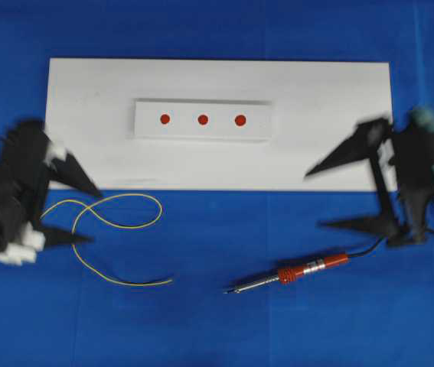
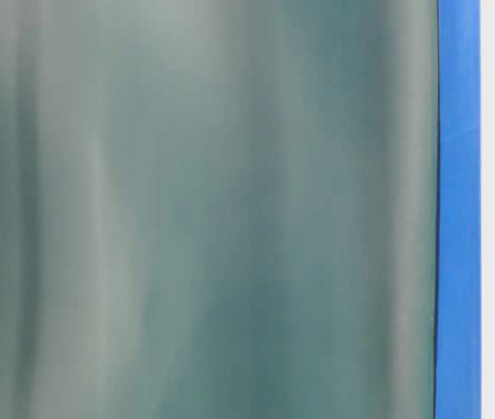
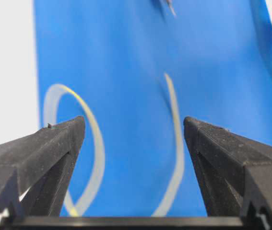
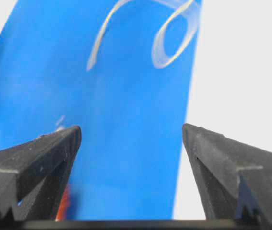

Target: Touch the tip of the soldering iron to the tip of the solder at the mark.

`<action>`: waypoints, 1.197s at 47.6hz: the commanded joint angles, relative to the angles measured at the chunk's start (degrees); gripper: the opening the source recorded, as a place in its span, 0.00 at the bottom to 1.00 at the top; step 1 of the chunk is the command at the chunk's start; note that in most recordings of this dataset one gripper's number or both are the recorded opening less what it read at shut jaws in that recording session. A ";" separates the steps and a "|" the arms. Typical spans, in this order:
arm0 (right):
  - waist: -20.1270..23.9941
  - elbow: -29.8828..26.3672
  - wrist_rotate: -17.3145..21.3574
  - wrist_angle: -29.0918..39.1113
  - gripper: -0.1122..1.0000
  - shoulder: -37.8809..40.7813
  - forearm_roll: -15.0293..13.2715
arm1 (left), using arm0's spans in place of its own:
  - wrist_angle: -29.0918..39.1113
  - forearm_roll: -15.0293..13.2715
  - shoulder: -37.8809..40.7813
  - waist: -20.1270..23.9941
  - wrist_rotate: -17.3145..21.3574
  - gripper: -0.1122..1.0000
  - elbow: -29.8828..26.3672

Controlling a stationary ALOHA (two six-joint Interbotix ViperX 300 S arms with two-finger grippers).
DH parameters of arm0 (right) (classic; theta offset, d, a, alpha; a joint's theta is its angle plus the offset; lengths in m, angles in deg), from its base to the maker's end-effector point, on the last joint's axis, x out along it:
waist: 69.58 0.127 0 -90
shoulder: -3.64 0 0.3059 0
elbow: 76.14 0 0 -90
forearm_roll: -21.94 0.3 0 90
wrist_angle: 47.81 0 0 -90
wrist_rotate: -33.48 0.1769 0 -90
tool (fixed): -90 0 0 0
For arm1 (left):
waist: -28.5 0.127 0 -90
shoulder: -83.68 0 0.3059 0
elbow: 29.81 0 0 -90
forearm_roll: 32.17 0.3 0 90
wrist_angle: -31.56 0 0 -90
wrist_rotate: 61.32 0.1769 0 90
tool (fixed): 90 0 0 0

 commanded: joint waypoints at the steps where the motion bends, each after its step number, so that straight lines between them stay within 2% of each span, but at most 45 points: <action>1: -2.46 0.00 -0.70 0.00 0.82 -3.87 -1.85 | -0.26 0.18 -4.66 2.99 2.90 0.79 -0.09; 11: -7.47 1.93 -1.41 2.02 0.80 -11.51 -5.71 | -0.44 0.18 -14.15 8.35 9.93 0.79 3.25; 18: -10.20 5.45 -1.41 2.81 0.79 -15.03 -6.59 | -0.97 0.26 -19.69 10.28 11.95 0.78 6.94; 30: -12.04 12.83 -0.79 0.70 0.79 -18.98 -5.98 | -3.87 0.18 -30.23 13.18 11.87 0.78 16.44; 42: -12.04 16.96 -0.62 -3.16 0.77 -17.67 -3.87 | -4.57 0.09 -35.33 13.18 11.43 0.78 21.80; 57: -11.78 17.40 -0.53 -3.60 0.75 -16.44 -3.43 | -4.57 0.00 -35.77 13.18 11.34 0.78 22.76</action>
